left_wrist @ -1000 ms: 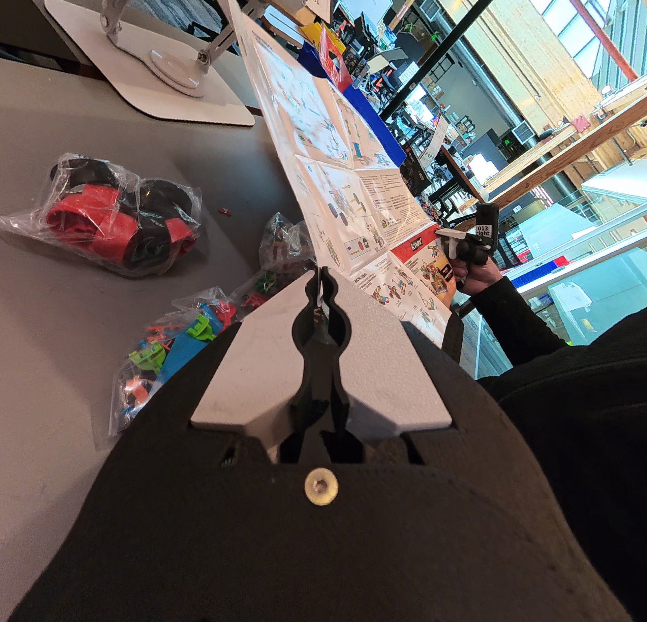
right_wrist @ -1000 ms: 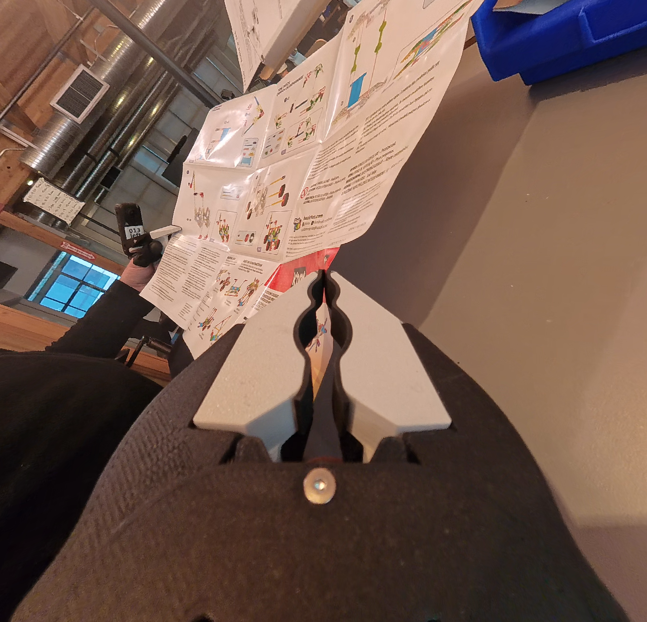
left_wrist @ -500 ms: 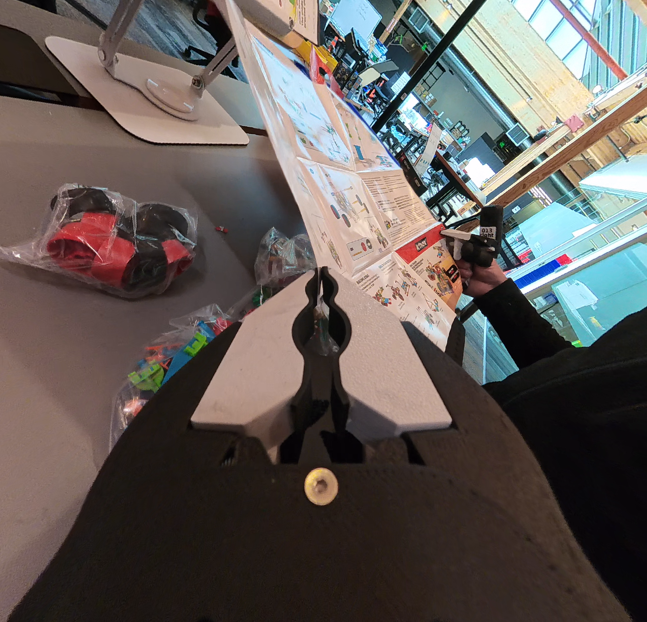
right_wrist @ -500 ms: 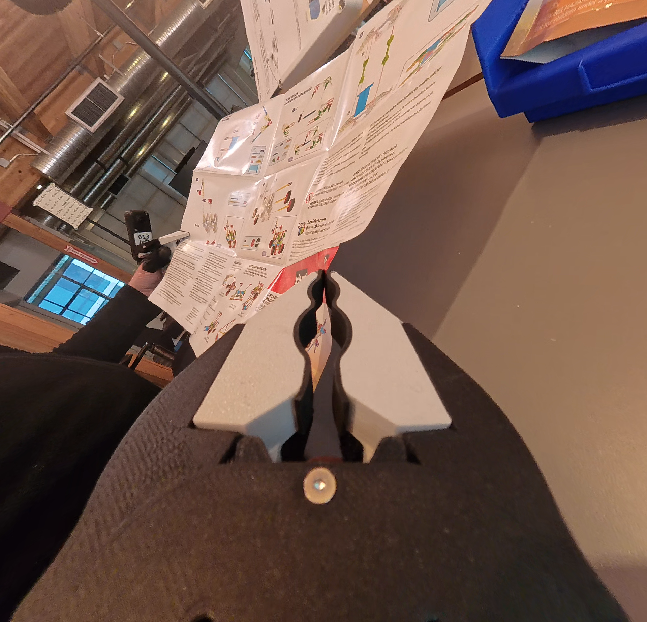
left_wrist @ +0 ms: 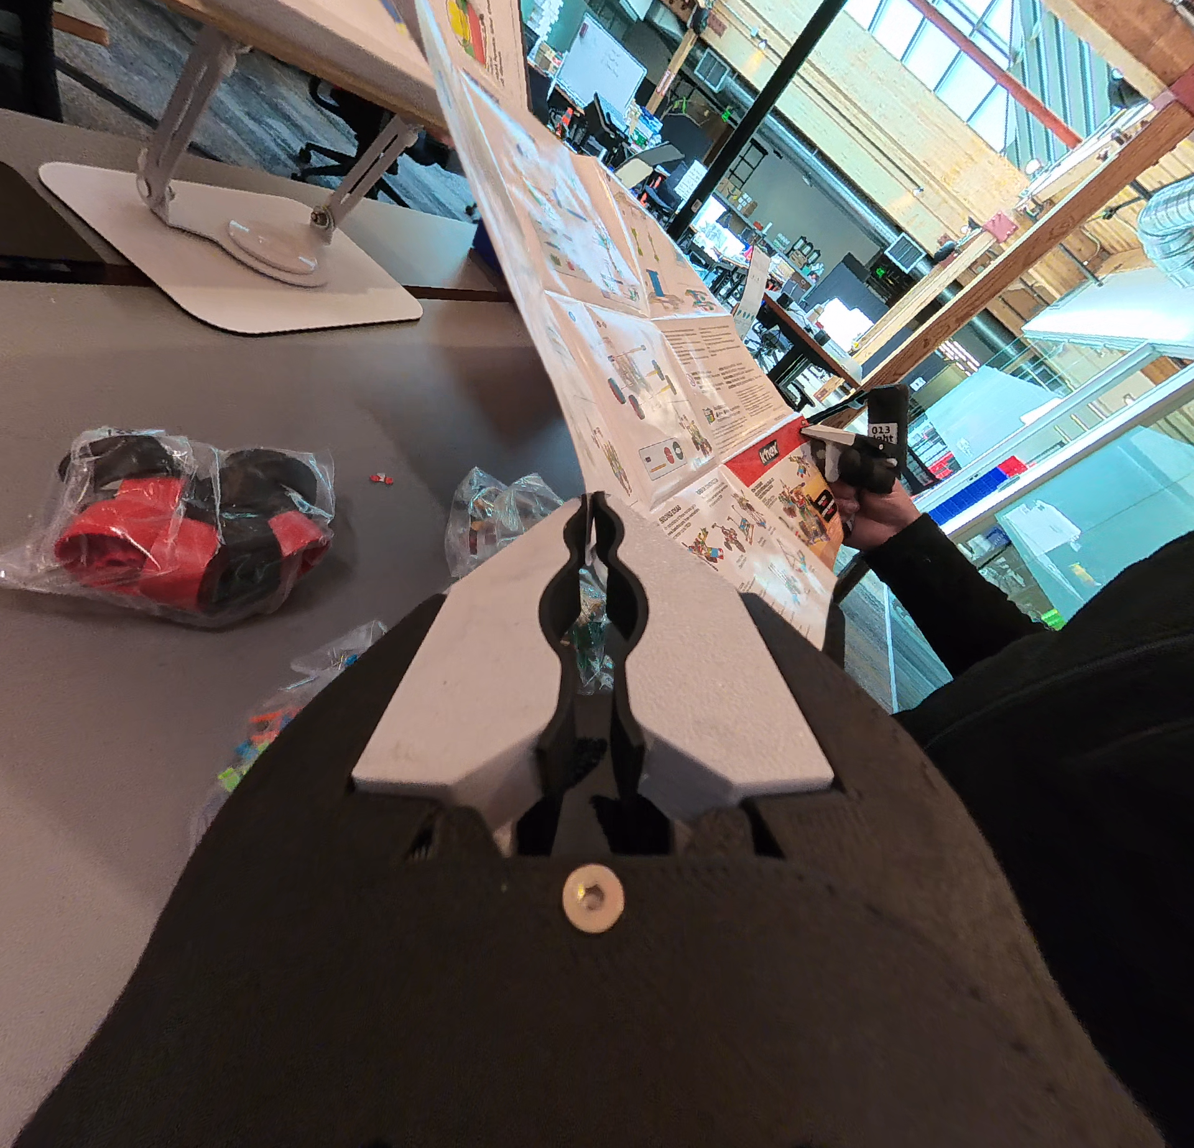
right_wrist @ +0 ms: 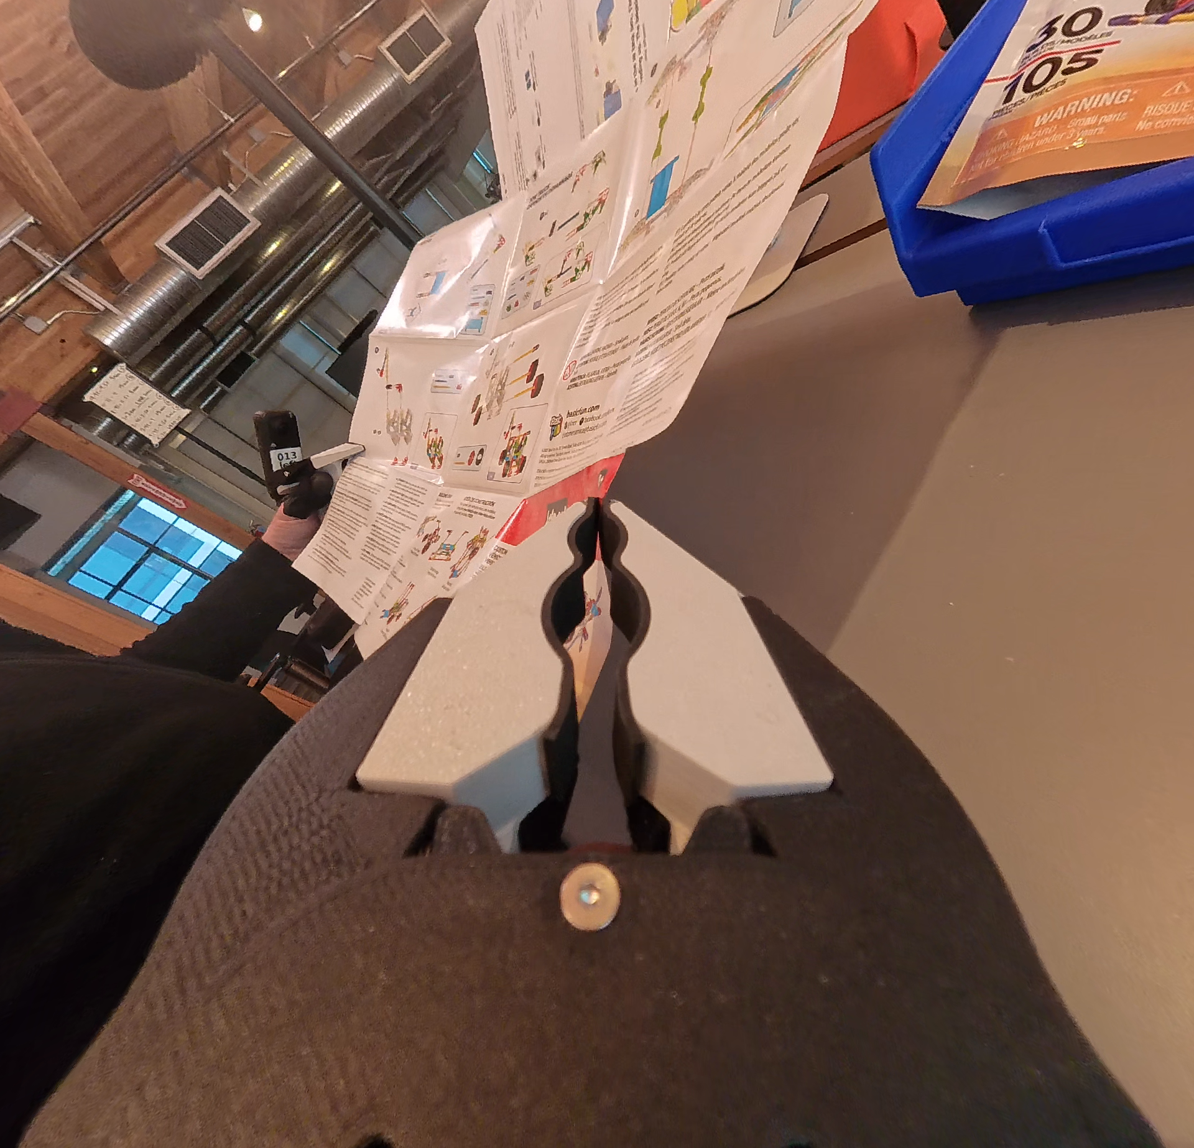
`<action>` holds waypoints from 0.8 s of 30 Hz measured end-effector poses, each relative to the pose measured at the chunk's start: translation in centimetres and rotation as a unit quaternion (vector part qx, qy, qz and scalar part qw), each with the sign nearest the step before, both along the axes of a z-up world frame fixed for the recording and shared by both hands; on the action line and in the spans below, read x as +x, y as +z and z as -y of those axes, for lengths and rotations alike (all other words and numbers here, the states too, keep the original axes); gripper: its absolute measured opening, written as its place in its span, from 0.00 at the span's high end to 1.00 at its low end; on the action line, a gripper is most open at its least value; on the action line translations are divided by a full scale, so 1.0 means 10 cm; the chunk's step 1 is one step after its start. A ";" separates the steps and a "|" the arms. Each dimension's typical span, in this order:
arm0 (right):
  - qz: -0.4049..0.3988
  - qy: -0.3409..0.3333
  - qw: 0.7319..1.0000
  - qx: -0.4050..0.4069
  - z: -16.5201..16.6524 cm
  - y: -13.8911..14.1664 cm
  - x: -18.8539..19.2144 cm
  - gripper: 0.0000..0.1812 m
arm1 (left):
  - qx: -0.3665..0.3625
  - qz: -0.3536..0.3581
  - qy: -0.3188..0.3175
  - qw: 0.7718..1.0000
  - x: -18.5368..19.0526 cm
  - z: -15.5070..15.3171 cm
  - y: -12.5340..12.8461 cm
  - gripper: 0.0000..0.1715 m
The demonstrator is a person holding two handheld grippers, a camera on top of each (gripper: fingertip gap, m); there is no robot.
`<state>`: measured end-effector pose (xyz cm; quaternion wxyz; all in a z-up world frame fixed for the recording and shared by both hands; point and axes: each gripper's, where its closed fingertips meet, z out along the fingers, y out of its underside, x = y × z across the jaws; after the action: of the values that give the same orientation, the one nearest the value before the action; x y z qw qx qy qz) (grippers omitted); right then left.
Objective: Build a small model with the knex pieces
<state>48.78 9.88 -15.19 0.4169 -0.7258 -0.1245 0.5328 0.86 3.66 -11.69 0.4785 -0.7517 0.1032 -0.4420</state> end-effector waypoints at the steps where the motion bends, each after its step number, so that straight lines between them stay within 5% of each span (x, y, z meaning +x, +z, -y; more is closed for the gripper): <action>1: -0.001 -0.001 1.000 0.000 0.00 0.00 0.00 1.00 | 0.002 0.000 0.000 1.000 0.00 0.00 0.01 1.00; 24: -0.014 -0.014 1.000 0.013 0.01 0.08 0.05 1.00 | 0.037 0.006 0.000 0.999 0.01 -0.08 0.13 1.00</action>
<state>49.32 9.79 -14.41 0.4355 -0.7145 -0.1149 0.5354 0.97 4.47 -10.40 0.5067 -0.7308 0.1160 -0.4424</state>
